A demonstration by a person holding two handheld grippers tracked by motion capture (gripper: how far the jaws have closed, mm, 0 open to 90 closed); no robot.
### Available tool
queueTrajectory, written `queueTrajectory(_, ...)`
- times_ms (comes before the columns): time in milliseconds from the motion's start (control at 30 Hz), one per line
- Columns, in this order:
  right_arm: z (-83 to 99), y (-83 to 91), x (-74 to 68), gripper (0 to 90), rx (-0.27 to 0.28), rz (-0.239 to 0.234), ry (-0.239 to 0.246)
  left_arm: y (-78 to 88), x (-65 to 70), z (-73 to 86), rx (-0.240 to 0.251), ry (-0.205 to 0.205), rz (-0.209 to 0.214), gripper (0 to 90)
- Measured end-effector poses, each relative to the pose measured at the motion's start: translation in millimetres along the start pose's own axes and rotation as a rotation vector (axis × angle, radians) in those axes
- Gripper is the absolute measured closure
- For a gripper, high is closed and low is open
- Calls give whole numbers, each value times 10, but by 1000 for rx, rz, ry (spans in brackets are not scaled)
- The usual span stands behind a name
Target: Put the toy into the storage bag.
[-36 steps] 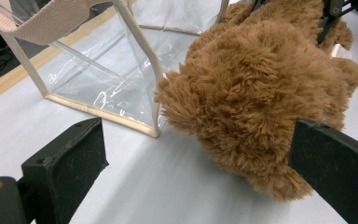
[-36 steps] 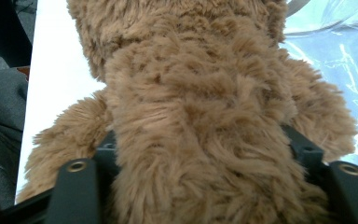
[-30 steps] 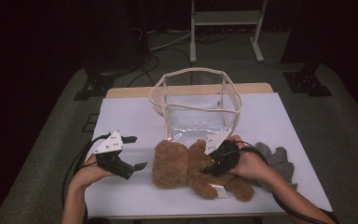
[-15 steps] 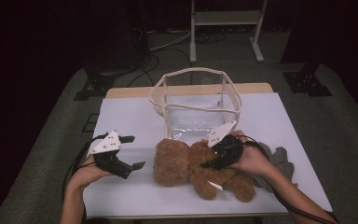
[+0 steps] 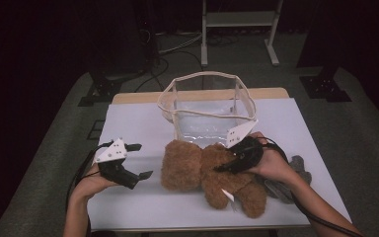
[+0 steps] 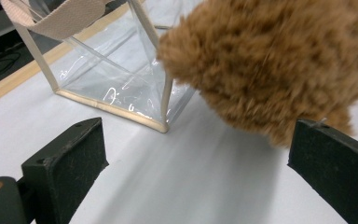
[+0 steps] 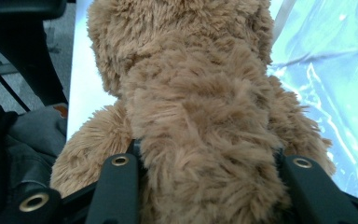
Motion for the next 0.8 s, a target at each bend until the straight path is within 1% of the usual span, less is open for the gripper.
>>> queueTrajectory(33, -21, 24, -7, 559, 7, -1, -5, 8, -3, 2, 1, 0, -2, 33)
queueTrajectory(67, -60, 73, -5, 560, 21, -5, 4, 14, -4, 4, 5, 2, -4, 33)
queueTrajectory(100, -81, 97, -15, 560, 25, -8, -6, 29, -10, 9, 9, 3, -5, 33)
queueTrajectory(133, -81, 97, -15, 560, 25, -8, -6, 29, -10, 9, 9, 3, -5, 33)
queueTrajectory(167, -117, 139, -14, 562, 30, -9, 5, 41, -17, 17, 13, 7, -7, 34)
queueTrajectory(200, -117, 139, -14, 562, 30, -9, 5, 41, -17, 17, 13, 7, -7, 33)
queueTrajectory(233, -154, 174, -18, 563, 33, -14, 0, 46, -22, 23, 18, 14, -9, 33)
queueTrajectory(267, -154, 174, -18, 563, 33, -14, 0, 46, -22, 23, 18, 14, -9, 33)
queueTrajectory(300, -189, 211, -15, 565, 39, -14, -3, 52, -29, 28, 14, 11, -9, 33)
queueTrajectory(467, -264, 283, -2, 567, 59, -22, -4, 60, -36, 41, 17, 20, -8, 33)
queueTrajectory(500, -306, 319, 1, 567, 70, -29, -4, 63, -37, 45, 18, 26, -8, 33)
queueTrajectory(600, -355, 361, -4, 567, 77, -29, -3, 74, -47, 49, 16, 19, -10, 33)
queueTrajectory(700, -437, 432, -8, 566, 82, -27, 11, 76, -47, 52, 26, 30, -11, 33)
queueTrajectory(800, -525, 504, -10, 566, 83, -28, 21, 70, -47, 57, 22, 27, -9, 33)
Point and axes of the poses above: each handheld gripper's, and its own axes: y roughly backward along the jaws, z roughly out of its underside, x roughly to its right, the point moved 2 cm from there along -y, roughly forward along the jaws, and after that the axes turned 2 degrees about y, right-handed, at the moved point
